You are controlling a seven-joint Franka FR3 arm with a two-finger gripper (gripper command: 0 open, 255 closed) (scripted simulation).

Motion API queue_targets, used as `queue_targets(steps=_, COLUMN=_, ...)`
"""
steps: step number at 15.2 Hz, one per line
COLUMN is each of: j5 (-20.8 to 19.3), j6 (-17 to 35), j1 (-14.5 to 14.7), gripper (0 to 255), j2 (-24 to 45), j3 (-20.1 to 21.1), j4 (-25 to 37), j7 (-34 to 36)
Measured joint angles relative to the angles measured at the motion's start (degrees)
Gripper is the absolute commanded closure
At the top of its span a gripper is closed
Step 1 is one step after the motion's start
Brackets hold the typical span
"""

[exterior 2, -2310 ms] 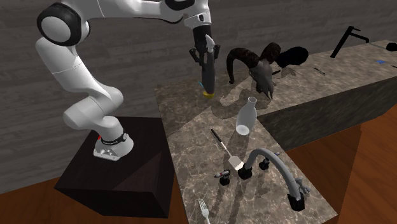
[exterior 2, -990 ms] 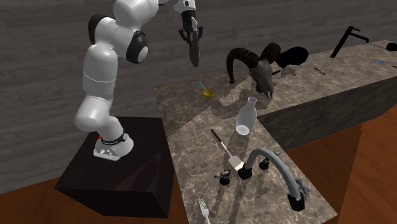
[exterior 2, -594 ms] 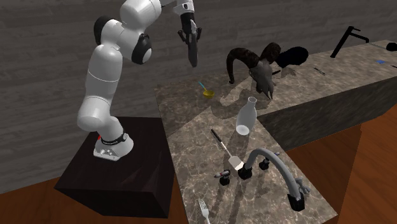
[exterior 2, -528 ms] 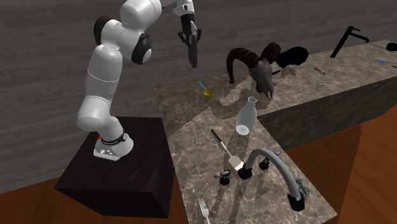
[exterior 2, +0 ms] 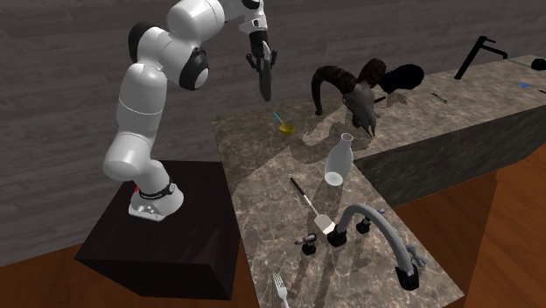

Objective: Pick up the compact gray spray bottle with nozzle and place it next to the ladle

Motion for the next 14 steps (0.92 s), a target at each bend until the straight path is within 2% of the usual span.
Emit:
queue_targets(steps=6, j5=0.9, j6=4.3, j1=-2.9, gripper=255, j2=-0.2, j3=0.8, j4=-5.9, j7=2.4)
queue_targets(steps=14, j5=0.5, j6=8.9, j1=-4.6, gripper=255, j2=1.0, j3=0.6, j4=-11.2, j7=5.1)
